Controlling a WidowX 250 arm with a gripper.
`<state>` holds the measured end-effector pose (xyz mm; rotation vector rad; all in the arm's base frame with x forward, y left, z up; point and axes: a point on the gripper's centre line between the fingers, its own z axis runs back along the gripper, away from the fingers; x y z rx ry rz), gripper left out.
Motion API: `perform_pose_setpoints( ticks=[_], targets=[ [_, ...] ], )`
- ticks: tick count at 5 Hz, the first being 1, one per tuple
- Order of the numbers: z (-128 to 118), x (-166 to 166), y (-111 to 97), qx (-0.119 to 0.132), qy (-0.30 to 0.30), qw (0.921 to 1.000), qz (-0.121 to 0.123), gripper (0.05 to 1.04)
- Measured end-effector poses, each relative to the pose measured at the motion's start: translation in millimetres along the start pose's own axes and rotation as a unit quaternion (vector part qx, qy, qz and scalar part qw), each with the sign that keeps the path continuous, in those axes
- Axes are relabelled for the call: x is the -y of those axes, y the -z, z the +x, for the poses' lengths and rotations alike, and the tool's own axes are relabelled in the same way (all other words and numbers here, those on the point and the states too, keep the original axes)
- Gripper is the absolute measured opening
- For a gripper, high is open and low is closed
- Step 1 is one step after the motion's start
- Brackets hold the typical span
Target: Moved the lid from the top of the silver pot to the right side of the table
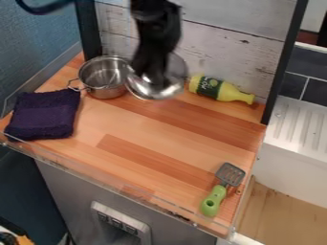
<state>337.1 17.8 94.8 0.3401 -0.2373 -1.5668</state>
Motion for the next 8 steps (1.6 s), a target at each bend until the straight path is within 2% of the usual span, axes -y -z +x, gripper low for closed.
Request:
perform_pose_setpoints(
  ticks=[1, 2, 3, 4, 6, 7, 8],
  targets=[
    [41, 6, 5, 0.018, 0.040, 0.9990, -0.007, 0.288],
    [67, 18, 31, 0.025, 0.056, 0.9969, -0.049, 0.288],
    [83, 18, 48, 0.030, 0.062, 0.9953, -0.069, 0.288],
    [93, 17, 62, 0.029, 0.073, 0.9940, -0.077, 0.288],
    [99, 8, 77, 0.034, 0.071, 0.9933, -0.085, 0.288],
    [102, 4, 83, 0.037, 0.071, 0.9930, -0.087, 0.343],
    [104, -1, 87, 0.042, 0.068, 0.9926, -0.092, 0.644]
  ],
)
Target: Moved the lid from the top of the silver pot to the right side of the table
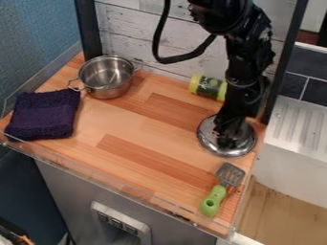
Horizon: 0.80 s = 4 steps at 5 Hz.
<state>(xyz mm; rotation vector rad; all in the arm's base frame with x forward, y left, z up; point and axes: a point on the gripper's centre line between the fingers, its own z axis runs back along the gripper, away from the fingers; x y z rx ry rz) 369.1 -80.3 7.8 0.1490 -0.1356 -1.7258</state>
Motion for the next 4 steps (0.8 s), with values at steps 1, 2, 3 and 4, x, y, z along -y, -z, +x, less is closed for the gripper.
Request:
perform_pose_setpoints(
  ticks=[1, 2, 3, 4],
  targets=[
    [-4, -4, -2, 0.000, 0.002, 1.0000, 0.003, 0.941],
    [-3, -2, -3, 0.004, 0.004, 1.0000, -0.004, 1.011],
    [-10, -8, -20, 0.012, -0.006, 0.9998, 0.013, 1.006],
    [-17, -13, -51, 0.014, -0.005, 0.9988, 0.047, 1.001]
  ],
)
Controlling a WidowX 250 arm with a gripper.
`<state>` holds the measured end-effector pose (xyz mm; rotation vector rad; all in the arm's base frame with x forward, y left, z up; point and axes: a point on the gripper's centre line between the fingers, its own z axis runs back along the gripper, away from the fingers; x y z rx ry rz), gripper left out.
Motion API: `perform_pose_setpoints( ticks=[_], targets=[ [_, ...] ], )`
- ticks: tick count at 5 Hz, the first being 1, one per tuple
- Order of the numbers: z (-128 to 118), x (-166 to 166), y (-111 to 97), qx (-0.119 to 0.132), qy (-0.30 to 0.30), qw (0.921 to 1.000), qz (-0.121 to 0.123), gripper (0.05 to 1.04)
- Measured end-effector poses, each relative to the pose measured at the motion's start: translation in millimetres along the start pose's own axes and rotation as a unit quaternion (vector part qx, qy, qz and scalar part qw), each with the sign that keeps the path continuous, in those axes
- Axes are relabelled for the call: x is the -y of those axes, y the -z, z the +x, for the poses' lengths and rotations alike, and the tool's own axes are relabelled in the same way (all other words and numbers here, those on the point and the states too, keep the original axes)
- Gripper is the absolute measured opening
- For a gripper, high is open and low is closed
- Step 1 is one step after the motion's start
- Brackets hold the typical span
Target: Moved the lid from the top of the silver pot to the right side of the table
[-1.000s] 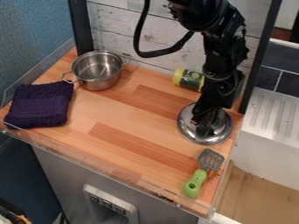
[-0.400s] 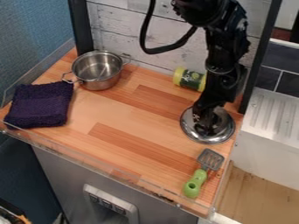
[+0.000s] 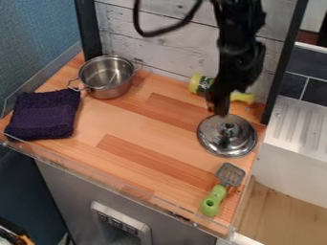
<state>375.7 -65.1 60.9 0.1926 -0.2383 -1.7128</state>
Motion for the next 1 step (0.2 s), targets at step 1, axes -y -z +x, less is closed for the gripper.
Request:
perform_pose_setpoints(
  ticks=[1],
  targets=[
    [-0.6, -0.2, -1.9, 0.000, 0.002, 1.0000, 0.002, 1.001]
  ],
)
